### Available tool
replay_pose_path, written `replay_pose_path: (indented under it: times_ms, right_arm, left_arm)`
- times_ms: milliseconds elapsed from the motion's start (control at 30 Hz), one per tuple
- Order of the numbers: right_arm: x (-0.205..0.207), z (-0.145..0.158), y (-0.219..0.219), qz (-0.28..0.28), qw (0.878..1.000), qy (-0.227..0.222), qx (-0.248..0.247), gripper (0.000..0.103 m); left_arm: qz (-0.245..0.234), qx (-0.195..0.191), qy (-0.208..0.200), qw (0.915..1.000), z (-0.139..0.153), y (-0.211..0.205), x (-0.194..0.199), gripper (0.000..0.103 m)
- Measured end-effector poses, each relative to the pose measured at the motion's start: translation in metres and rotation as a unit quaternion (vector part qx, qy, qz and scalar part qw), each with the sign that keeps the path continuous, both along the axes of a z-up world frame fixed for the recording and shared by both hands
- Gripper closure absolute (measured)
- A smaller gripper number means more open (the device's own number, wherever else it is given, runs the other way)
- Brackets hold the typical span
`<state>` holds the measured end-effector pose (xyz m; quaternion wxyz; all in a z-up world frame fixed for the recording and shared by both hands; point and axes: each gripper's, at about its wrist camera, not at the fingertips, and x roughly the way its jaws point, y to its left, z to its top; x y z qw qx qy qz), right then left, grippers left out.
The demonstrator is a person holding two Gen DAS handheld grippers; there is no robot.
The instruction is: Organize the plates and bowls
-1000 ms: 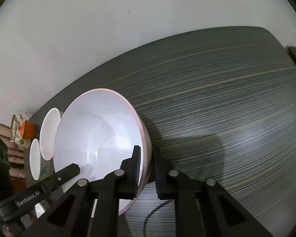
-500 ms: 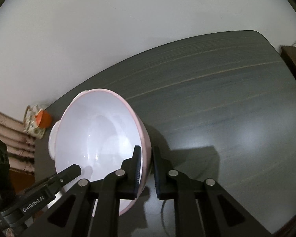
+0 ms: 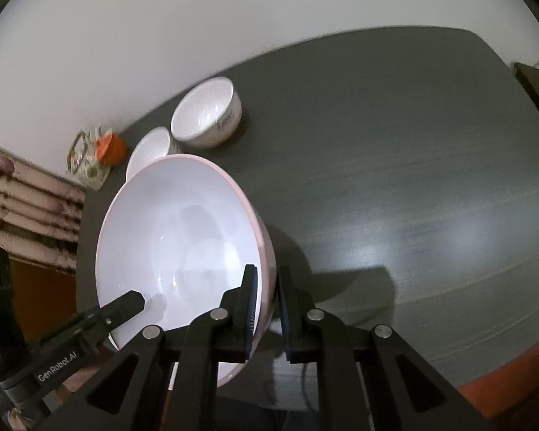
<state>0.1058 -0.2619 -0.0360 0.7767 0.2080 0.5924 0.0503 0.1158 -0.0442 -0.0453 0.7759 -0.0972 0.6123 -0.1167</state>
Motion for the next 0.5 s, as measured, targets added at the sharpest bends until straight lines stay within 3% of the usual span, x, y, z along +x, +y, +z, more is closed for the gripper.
replay_pose_path:
  times_ms: [500]
  right_arm:
    - [-0.038,-0.04,0.012,0.002,0.999,0.044,-0.01,0.091]
  left_arm:
    - [0.009,0.004,0.038,0.9992,-0.044,0.012,-0.024,0.088]
